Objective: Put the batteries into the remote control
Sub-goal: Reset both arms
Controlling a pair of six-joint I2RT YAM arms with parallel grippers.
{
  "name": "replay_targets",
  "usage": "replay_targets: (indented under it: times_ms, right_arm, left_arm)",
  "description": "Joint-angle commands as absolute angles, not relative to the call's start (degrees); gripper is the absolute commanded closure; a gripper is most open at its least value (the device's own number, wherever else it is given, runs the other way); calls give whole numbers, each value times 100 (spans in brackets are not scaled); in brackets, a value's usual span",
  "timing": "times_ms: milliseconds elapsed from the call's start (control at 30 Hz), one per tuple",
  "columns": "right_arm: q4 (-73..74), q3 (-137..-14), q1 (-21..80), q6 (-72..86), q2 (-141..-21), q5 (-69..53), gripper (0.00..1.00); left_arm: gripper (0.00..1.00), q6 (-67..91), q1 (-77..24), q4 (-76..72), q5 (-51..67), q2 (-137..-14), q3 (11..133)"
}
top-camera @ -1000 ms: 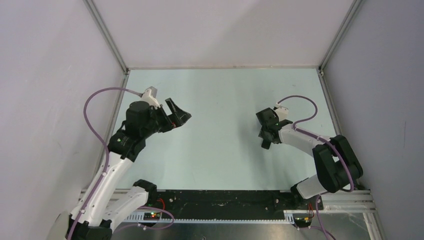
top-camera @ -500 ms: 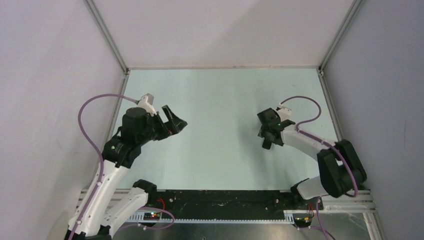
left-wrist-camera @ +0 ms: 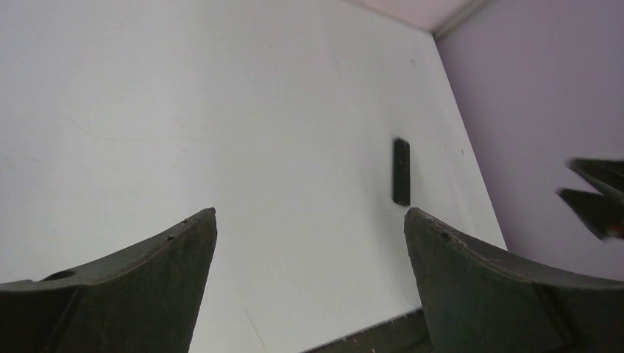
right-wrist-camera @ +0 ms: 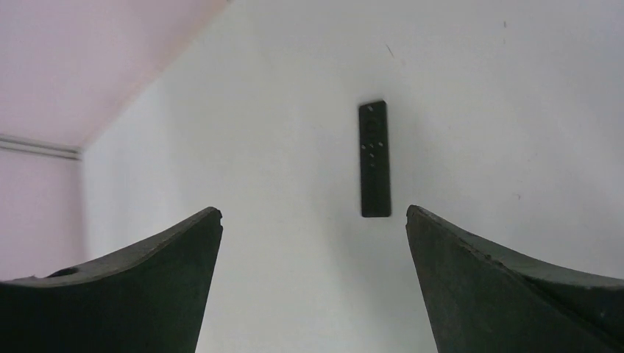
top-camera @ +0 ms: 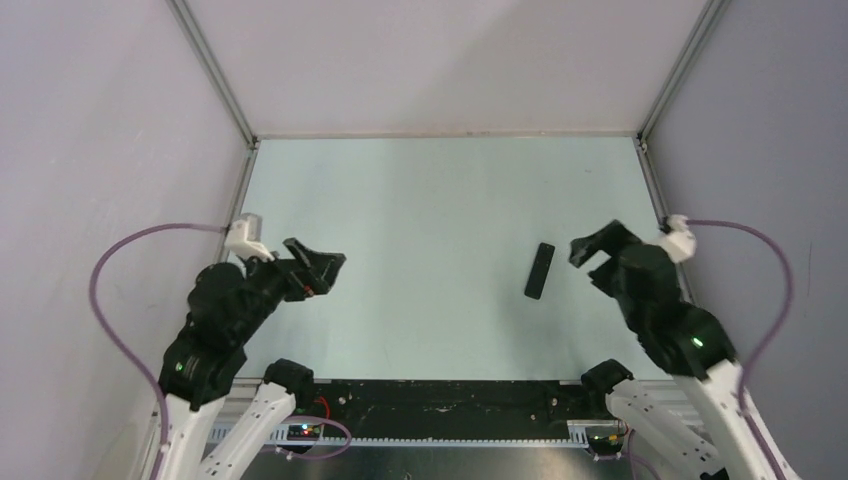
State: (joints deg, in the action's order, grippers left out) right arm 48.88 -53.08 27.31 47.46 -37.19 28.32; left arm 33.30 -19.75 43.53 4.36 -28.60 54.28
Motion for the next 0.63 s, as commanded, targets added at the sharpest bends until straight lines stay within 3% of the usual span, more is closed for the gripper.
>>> replay_targets:
  times_ms: [0, 233, 400, 600]
  right_arm:
    - [6105, -6344, 2757, 4924, -2985, 3214, 1]
    - [6603, -7616, 2719, 4466, -2143, 3929, 1]
    - [6213, -7647, 2622, 3852, -1301, 4509, 0]
    - [6429, -7656, 2602, 3962, -1168, 4535, 1]
  left_arm:
    - [0, 2902, -1947, 4539, -729, -2333, 5781]
    - [0, 2615, -1945, 4622, -1514, -1681, 5719]
    - [0, 2680, -1944, 4624, -1605, -1338, 5535]
    - [0, 2730, -1947, 4721, -1552, -1409, 5569]
